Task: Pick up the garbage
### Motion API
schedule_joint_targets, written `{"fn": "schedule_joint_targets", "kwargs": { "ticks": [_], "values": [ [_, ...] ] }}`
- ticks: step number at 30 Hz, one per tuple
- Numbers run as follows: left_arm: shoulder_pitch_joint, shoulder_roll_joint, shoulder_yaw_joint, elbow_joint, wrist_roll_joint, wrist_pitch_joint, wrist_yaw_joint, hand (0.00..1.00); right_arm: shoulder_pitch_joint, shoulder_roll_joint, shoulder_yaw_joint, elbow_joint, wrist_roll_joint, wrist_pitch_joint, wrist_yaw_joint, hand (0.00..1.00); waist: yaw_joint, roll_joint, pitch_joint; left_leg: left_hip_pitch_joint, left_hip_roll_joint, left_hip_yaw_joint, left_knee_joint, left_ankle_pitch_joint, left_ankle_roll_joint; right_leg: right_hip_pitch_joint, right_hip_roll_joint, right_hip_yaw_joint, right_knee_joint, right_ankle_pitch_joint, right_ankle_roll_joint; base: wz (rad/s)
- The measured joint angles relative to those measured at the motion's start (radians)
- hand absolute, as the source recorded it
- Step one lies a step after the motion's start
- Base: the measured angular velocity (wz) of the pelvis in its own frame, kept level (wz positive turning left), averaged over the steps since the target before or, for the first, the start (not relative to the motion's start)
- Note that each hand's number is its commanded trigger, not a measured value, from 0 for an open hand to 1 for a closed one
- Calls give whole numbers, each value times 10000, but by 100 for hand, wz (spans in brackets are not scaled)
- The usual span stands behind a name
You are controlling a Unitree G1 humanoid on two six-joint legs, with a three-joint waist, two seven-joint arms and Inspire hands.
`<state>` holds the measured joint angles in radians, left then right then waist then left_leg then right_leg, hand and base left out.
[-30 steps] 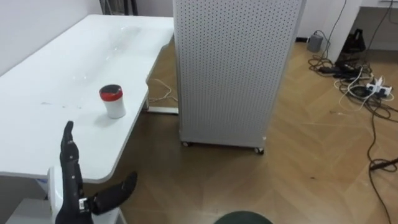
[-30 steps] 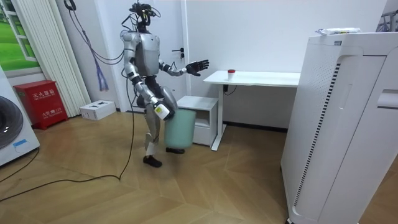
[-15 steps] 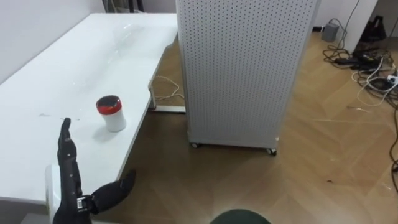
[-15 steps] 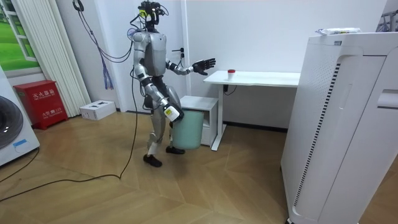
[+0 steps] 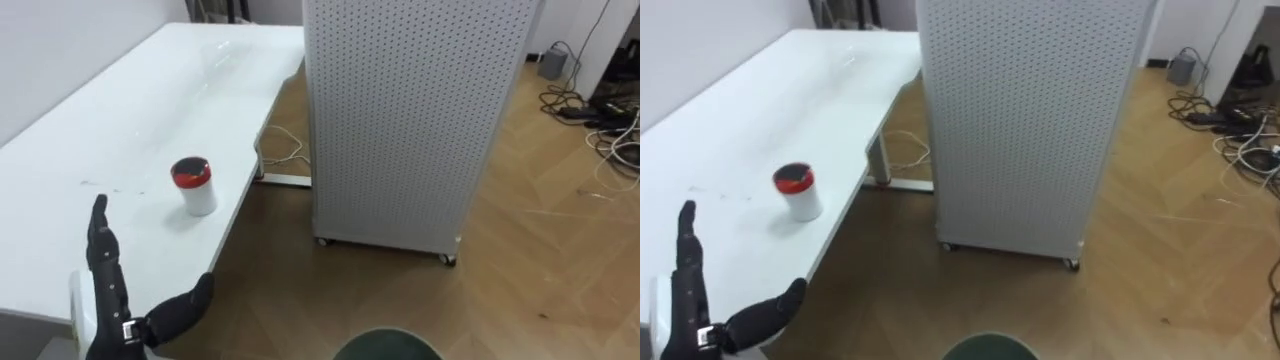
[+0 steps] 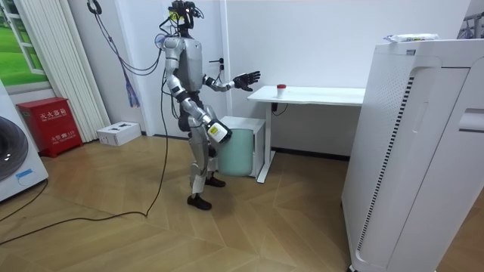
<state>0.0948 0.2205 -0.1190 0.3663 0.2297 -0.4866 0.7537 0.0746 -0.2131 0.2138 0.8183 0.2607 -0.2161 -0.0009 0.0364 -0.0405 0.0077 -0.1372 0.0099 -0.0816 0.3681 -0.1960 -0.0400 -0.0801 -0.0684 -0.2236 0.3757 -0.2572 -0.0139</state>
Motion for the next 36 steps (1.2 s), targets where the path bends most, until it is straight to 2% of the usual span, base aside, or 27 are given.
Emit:
{"fn": "schedule_joint_targets", "kwargs": {
  "ticks": [2, 6, 13, 18, 21, 23, 26, 29, 36],
  "values": [
    [0, 116, 7, -2, -1, 0, 79, 0, 59, 45, 1, -13, 2, 0, 111, 100, 24, -68, -41, 104, -43, -4, -184, 14, 33, 193, 4, -16, -269, 53, 61, 12],
    [-5, 267, 8, -1, -37, 0, 226, 0, 60, 119, 14, -56, -50, 0, 149, 100, 21, -76, -45, 159, -79, -7, -255, 13, 73, 397, 8, 0, -479, 133, 97, 3],
    [-26, 254, -5, 100, -434, 3, 215, 0, 73, 113, 31, -122, -183, 4, 268, 100, -5, -37, 26, 462, -64, 93, -539, -11, 109, 639, 21, 9, -854, 137, 105, 0],
    [-58, 249, -17, 190, -681, 31, 166, 0, 93, 113, 99, -128, -182, 134, 271, 100, -25, -40, 38, 447, -64, 122, -595, -11, 109, 693, 23, -4, -879, 141, 110, 0],
    [-262, 209, -15, 279, -1155, 89, 19, 0, 92, 124, 122, -129, -297, 226, 274, 100, -50, -24, 59, 431, -59, 139, -593, -12, 109, 717, 24, -22, -904, 141, 109, 2],
    [-563, 209, -9, 538, -1413, 133, -18, 0, 91, 132, 191, -138, -296, 231, 281, 100, -72, 27, 114, 417, -42, 189, -584, -15, 113, 742, 37, -29, -948, 145, 111, 6],
    [-966, 213, -31, 971, -1565, 142, -10, 0, 91, 130, 286, -138, -292, 251, 353, 100, -92, 73, 144, 414, -30, 265, -567, -18, 116, 770, 44, -22, -1000, 152, 119, 0],
    [-1321, 214, -25, 1359, -1611, 146, -16, 0, 109, 136, 380, -138, -310, 258, 375, 100, -121, 97, 158, 416, -4, 496, -578, -20, 119, 775, 32, -6, -1026, 159, 130, 0],
    [-2021, 203, -138, 1772, -1613, 253, -111, 0, 53, 142, 399, -137, -309, 355, 342, 100, -375, 190, 164, 232, -18, 575, -525, -20, 121, 576, -6, -4, -970, 171, 150, -3]
  ]
}}
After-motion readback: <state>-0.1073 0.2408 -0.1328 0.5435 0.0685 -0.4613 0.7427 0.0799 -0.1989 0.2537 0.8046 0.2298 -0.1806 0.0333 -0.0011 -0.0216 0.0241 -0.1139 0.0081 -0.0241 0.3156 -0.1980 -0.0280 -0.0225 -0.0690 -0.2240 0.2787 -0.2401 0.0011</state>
